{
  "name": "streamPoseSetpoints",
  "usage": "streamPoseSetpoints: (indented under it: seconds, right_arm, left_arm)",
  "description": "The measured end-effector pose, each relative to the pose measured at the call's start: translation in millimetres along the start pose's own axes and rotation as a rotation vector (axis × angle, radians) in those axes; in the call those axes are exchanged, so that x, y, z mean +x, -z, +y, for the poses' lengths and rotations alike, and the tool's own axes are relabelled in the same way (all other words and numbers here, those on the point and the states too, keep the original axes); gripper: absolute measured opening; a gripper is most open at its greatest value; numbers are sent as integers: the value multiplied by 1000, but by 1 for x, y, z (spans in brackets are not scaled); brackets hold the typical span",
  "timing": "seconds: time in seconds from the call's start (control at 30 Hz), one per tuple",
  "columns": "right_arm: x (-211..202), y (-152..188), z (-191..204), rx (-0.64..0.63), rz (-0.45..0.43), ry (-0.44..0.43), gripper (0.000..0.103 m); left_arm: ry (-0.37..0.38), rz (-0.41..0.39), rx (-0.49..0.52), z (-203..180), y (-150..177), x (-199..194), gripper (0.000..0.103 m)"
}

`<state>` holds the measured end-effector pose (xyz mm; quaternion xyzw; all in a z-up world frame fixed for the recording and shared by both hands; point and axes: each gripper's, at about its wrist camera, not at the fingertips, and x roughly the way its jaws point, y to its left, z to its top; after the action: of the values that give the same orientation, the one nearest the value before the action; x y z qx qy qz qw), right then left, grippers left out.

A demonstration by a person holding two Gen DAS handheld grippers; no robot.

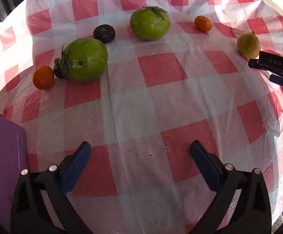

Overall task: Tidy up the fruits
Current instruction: 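Grasp the large green apple with the left tool while the right tool grasps a yellow pear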

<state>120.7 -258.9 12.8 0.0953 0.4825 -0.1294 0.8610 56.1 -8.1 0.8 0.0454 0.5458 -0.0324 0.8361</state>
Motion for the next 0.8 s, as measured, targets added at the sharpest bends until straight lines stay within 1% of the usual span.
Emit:
streamPoseSetpoints:
  seconds: [0.07,0.1,0.17,0.2,0.43,0.53,0.57,0.6,0.63,0.67,0.7,0.73,0.77,0.8]
  right_arm:
    - [6,-5,5,-36,-29,20,88]
    - [10,-7,9,-56,-42,28,90]
    - [15,-10,12,-64,-70,23,95]
    - [18,-12,13,-65,-69,26,99]
    - [22,-16,24,-49,-65,54,99]
    - [22,-15,23,-86,-69,15,98]
    - [20,-14,24,-93,-74,7,97]
    - [18,-13,25,-101,-85,0,92]
    - [15,-11,27,-121,-98,-13,82]
    - [12,-7,29,-150,-111,-32,76]
    - [10,-3,34,-175,-124,-37,65]
    - [8,-1,35,-183,-127,-46,62]
    - [7,1,34,-184,-128,-47,62]
    - [7,2,33,-180,-129,-51,62]
  left_arm:
    - [6,-9,-56,4,-3,2,102]
    - [-6,-24,-78,6,-4,3,102]
    - [-19,-57,-98,7,-4,4,102]
    - [-24,-72,-106,7,-4,4,102]
    - [-49,-122,-144,7,-4,5,102]
    - [-48,-91,-148,5,-13,6,102]
    - [-48,-78,-150,6,-15,7,102]
    - [-57,-73,-163,10,-16,7,102]
    - [-76,-74,-183,15,-18,8,102]
    - [-90,-75,-211,21,-20,9,102]
    - [-95,-72,-247,29,-22,10,102]
    - [-108,-74,-283,37,-24,11,101]
    - [-121,-76,-314,44,-26,12,100]
    - [-136,-88,-337,51,-29,13,94]
